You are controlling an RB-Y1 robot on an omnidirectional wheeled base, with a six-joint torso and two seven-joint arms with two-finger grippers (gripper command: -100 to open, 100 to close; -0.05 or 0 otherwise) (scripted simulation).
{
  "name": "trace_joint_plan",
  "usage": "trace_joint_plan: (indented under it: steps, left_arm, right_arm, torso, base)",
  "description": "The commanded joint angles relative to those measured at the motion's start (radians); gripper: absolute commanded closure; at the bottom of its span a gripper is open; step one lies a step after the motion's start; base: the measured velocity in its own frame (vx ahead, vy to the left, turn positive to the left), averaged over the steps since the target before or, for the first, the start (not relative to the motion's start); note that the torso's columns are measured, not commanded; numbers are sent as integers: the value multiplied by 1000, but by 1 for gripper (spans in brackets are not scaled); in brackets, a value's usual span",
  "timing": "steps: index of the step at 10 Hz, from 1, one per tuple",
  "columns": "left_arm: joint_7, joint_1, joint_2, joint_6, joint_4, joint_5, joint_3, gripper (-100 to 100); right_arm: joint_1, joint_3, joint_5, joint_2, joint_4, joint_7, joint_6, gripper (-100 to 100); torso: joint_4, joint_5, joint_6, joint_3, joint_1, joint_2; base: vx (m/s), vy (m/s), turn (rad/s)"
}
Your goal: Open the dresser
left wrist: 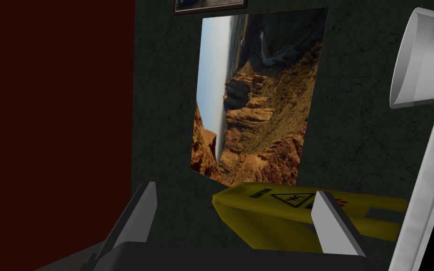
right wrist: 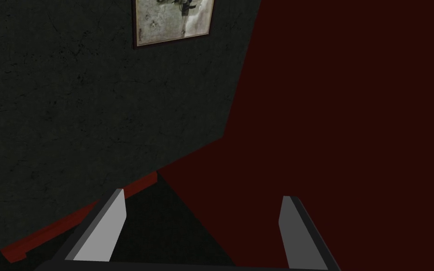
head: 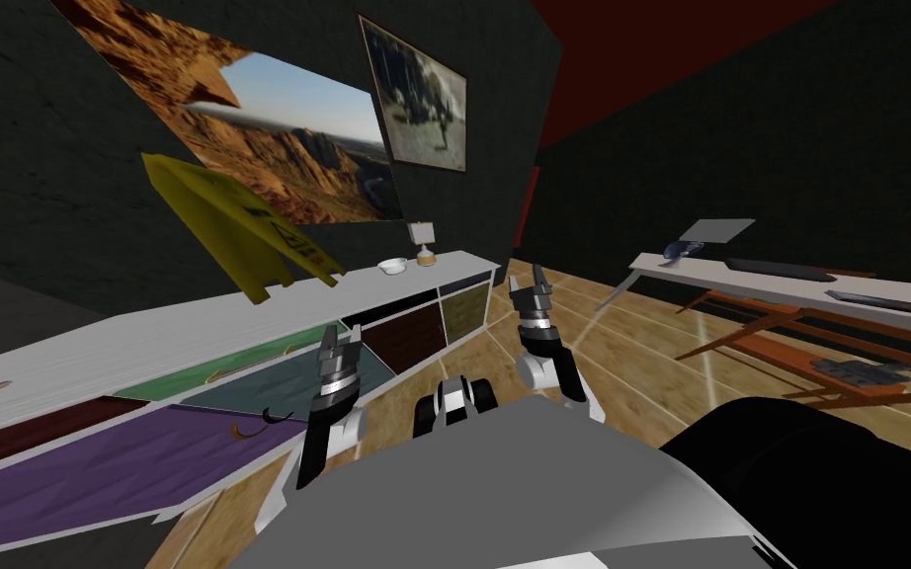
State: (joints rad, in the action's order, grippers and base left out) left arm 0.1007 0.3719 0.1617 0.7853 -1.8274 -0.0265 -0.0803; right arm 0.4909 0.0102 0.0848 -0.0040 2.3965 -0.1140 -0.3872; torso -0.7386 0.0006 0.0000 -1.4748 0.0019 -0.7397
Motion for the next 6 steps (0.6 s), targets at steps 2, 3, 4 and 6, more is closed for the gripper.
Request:
trace_joint_plan:
  steps: [2, 3, 4, 6]
  left_arm:
    - [10, -12, -8, 77, 103, -12, -5, -100]
    - [10, -12, -8, 77, 105, -12, -5, -100]
    - [14, -18, -11, 105, 141, -17, -7, -100]
    - [18, -24, -15, 133, 190, -23, -10, -100]
  right_arm:
    - [0, 0, 0, 0, 0, 0, 0, 0]
    - [0, 0, 0, 0, 0, 0, 0, 0]
    - [0, 0, 0, 0, 0, 0, 0, 0]
    - [0, 0, 0, 0, 0, 0, 0, 0]
  torso:
    - [0, 0, 0, -1, -1, 1]
    - [1, 0, 0, -1, -1, 2]
    - [1, -1, 0, -1, -2, 1]
    - [1, -1, 0, -3, -4, 4]
  base:
    - [86, -58, 27]
    - [75, -58, 20]
    - [73, -60, 28]
    - [112, -91, 41]
